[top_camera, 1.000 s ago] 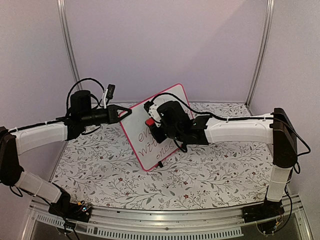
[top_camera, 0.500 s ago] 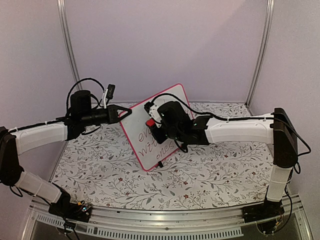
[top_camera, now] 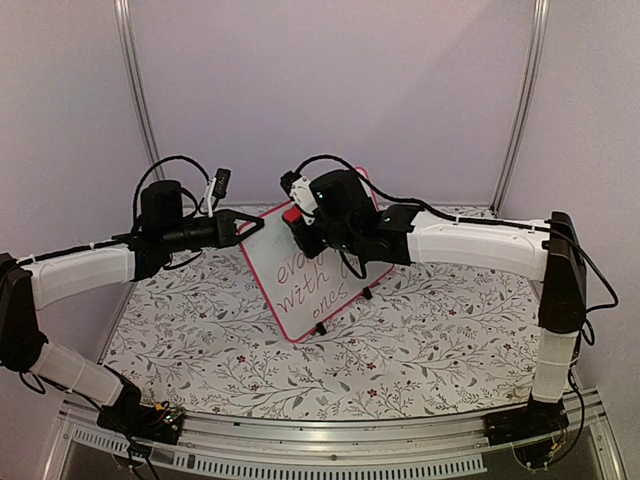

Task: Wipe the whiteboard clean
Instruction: Erase the whiteboard at the center of the board.

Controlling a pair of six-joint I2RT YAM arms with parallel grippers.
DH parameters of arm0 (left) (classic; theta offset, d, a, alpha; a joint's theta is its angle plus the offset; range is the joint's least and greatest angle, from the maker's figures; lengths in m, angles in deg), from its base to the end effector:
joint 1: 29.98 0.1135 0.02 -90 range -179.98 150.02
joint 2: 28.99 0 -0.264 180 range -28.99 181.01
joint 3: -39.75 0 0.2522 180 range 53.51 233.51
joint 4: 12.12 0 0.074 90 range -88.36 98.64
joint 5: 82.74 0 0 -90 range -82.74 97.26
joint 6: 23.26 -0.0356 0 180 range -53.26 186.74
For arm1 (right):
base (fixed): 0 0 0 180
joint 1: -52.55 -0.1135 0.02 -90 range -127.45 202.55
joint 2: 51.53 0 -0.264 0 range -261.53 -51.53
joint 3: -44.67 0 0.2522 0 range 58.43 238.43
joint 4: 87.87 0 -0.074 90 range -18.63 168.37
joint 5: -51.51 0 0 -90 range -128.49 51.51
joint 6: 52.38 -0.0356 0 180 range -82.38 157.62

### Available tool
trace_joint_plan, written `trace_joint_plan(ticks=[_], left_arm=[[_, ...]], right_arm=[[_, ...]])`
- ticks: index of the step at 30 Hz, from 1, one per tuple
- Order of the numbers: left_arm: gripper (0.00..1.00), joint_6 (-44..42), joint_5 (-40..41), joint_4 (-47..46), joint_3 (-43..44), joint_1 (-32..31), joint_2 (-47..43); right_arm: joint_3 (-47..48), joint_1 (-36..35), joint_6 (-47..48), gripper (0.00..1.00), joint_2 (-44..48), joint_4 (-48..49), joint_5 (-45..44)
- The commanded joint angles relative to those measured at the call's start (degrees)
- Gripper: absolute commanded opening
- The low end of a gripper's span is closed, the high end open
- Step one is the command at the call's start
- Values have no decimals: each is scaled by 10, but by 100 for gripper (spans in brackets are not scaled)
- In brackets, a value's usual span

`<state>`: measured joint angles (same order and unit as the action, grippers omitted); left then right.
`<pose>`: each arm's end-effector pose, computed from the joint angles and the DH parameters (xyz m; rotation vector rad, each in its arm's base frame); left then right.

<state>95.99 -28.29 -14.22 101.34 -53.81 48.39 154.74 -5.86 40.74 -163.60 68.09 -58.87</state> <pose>0.2707 -0.1422 0.2781 0.3836 1.8980 -1.1977 0.2556 0.3919 0.3022 -0.8268 1.8259 0.2599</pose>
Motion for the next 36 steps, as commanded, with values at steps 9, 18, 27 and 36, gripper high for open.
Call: trace_joint_plan(ticks=[9,18,27,36], left_arm=[[0,19,-59,-7,-4,-19,-6],[0,19,-59,-8,-4,-19,-4],[0,19,-58,-7,-4,-19,-6],[0,20,-60,-8,-4,-19,-5]], right_arm=[[-81,4,-15,25,2,11,12],[-135,5,-29,25,21,20,3],[-151,5,-29,25,28,23,5],[-143,5,-29,25,31,30,20]])
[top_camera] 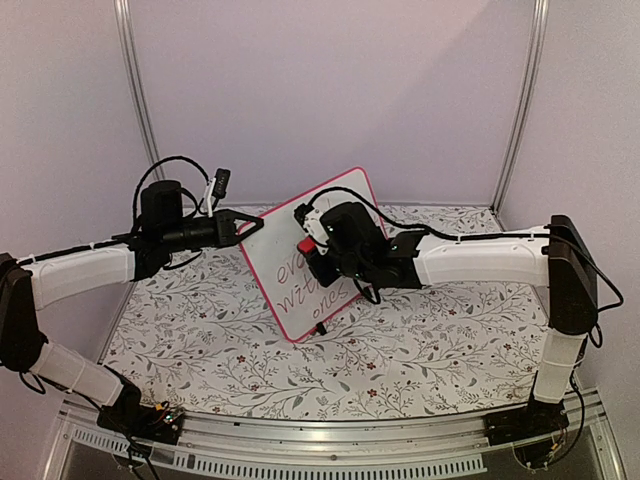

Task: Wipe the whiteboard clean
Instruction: Erase the whiteboard at the center of the board.

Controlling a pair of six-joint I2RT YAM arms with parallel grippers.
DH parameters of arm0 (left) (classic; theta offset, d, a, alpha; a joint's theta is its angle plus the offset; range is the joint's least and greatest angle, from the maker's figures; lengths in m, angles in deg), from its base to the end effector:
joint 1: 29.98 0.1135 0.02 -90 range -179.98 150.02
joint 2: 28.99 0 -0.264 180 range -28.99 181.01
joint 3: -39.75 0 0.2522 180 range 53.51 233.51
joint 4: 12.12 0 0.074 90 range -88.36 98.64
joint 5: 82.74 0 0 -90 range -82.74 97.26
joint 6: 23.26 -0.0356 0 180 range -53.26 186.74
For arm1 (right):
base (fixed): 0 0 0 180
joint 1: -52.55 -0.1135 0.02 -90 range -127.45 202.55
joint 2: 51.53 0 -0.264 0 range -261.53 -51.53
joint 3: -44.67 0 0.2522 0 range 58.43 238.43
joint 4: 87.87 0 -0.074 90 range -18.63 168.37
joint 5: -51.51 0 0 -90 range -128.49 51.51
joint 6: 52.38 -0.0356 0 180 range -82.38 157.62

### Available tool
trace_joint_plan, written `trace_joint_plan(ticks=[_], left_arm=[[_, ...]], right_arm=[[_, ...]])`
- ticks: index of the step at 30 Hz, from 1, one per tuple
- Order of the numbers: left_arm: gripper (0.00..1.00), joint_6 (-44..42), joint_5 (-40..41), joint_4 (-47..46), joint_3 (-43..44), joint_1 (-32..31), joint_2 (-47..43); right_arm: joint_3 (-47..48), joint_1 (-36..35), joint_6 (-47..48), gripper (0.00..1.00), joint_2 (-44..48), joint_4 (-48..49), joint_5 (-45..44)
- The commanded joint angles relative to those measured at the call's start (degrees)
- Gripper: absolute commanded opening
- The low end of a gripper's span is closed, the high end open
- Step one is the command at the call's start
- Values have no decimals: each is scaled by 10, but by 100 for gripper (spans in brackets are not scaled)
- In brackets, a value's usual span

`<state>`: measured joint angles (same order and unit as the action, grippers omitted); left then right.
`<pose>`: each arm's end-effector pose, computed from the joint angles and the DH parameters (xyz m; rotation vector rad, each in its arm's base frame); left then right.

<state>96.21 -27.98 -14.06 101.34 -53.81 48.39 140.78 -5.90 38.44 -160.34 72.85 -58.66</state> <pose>0.2708 -0.1421 0.2778 0.3751 1.9027 -1.1955 0.2419 0.3705 0.2511 -0.8541 1.9180 0.2329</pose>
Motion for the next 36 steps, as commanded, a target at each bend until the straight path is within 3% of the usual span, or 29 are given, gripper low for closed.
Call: trace_joint_plan(ticks=[1,16,36], left_arm=[[0,18,-63,-9,-4,-19,-5],[0,17,-61,-9,-4,-19,-7],[0,18,-62,-9,-5,-20,-4]], right_arm=[[1,5,-6,25,0,-16,23],[62,-9,17,25,-16,-11,44],[-18,0,-6,25,1,-6,23]])
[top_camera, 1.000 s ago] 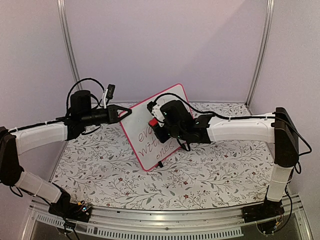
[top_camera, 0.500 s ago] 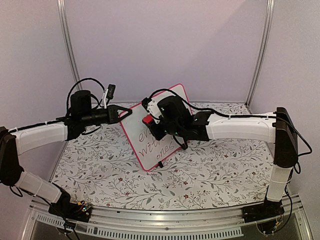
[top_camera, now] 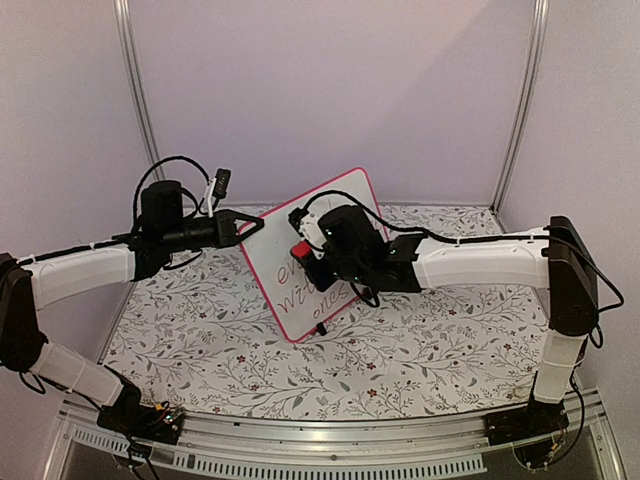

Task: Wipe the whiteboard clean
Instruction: Erase the whiteboard at the center of the board.

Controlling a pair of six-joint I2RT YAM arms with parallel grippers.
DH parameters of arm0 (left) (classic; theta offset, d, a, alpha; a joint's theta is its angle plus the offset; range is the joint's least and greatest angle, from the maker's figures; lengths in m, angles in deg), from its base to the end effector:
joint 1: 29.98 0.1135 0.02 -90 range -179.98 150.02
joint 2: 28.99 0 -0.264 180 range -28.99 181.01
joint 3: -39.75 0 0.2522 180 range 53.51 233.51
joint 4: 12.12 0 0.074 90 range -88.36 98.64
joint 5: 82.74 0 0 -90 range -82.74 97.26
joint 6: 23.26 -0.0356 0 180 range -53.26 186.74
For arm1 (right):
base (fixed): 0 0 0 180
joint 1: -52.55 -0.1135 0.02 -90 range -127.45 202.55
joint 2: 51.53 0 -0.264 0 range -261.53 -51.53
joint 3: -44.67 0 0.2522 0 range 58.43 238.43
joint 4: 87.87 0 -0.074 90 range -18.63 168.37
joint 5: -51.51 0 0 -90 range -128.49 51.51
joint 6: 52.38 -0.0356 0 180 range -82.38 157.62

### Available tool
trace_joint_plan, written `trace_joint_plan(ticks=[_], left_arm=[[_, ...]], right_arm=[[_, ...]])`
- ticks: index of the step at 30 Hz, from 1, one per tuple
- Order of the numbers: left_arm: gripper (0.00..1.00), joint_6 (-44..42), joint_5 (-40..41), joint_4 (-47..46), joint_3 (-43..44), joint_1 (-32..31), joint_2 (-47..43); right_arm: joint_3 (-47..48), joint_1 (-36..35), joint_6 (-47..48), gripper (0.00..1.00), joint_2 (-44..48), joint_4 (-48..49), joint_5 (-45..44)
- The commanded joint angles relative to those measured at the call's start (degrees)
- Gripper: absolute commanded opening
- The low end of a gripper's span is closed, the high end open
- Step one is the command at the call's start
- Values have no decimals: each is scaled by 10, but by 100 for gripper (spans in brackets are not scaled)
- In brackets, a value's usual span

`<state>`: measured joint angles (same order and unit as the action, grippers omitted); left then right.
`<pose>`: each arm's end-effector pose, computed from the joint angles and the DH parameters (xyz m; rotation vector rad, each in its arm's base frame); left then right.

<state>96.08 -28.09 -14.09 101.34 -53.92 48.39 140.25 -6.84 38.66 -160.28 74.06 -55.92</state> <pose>0.2705 -0.1426 0.2779 0.3807 1.9012 -1.1969 0.2346 0.3756 0.2500 -0.8977 1.9006 0.2945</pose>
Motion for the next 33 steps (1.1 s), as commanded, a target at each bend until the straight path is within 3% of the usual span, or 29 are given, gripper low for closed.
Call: trace_joint_plan(ticks=[1,21,33], left_arm=[[0,19,-60,-9,-5,-19,-4],[0,18,-59,-8,-5,-18,-9],[0,19,-60,-8,-4,-19,-10]], right_arm=[[-8,9,-6,25,0,-18,-5],[102,36,6,25,-19,-45,-16],[89,41,15,26,1,-46,-23]])
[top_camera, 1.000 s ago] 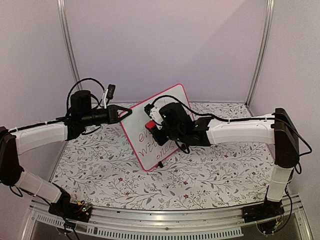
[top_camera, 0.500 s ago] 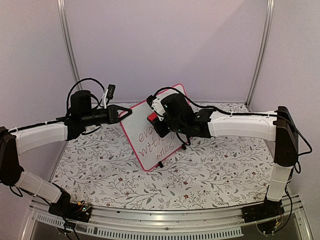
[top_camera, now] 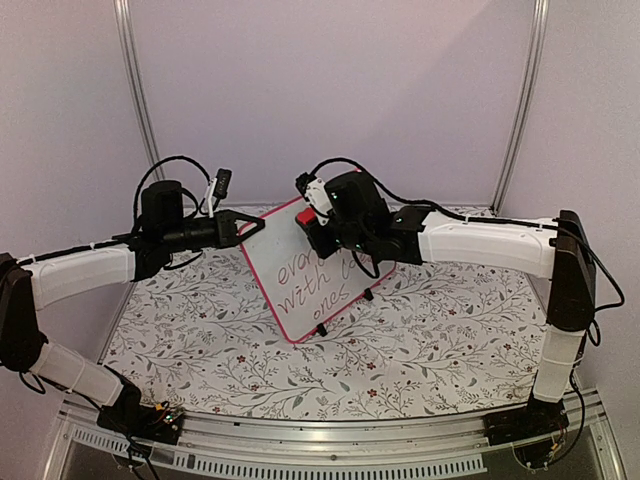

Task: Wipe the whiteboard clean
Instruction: Erase the whiteboard at the center of the board.

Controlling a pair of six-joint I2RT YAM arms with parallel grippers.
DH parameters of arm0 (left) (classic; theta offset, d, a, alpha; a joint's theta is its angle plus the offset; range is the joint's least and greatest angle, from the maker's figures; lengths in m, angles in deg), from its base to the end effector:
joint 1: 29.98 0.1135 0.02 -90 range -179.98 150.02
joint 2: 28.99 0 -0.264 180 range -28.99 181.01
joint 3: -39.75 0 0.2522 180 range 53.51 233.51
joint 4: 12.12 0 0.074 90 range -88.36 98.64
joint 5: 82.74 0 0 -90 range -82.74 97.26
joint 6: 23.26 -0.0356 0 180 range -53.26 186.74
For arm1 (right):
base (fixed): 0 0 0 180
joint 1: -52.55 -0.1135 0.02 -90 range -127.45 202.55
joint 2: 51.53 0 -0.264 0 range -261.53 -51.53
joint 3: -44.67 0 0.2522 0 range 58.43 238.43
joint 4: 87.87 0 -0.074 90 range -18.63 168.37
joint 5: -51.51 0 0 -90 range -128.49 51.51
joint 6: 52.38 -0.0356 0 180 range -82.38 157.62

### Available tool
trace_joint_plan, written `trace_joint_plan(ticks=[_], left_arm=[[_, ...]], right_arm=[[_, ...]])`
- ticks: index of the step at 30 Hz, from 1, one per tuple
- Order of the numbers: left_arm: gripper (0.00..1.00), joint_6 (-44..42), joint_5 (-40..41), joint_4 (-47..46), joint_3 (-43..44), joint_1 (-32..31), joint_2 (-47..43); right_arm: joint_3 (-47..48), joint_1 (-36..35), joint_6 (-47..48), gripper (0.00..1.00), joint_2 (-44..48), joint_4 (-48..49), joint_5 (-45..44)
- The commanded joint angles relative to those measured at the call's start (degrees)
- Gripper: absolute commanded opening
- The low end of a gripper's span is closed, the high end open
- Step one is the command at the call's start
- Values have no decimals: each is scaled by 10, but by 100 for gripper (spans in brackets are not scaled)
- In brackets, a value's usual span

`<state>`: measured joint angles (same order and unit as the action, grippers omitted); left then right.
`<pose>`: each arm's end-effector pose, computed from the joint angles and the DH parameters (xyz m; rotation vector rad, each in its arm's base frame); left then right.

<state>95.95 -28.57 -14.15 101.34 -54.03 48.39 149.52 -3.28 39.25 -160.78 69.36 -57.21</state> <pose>0.2700 -0.1433 0.2780 0.3916 1.8988 -1.2040 0.2646 0.3695 0.2942 -0.7918 1.8672 0.2653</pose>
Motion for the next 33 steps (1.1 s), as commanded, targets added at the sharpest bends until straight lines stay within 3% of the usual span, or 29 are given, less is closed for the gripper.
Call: trace_joint_plan(ticks=[1,9,33], left_arm=[[0,20,-55,-7,-4,-18,-9],[0,19,-51,-6,-5,-17,-11],[0,20,-53,-8,-5,-18,-5]], right_arm=[[-4,6,8,25,8,0,-9],[-48,6,10,25,28,17,37],[-117,-55,32,25,26,49,62]])
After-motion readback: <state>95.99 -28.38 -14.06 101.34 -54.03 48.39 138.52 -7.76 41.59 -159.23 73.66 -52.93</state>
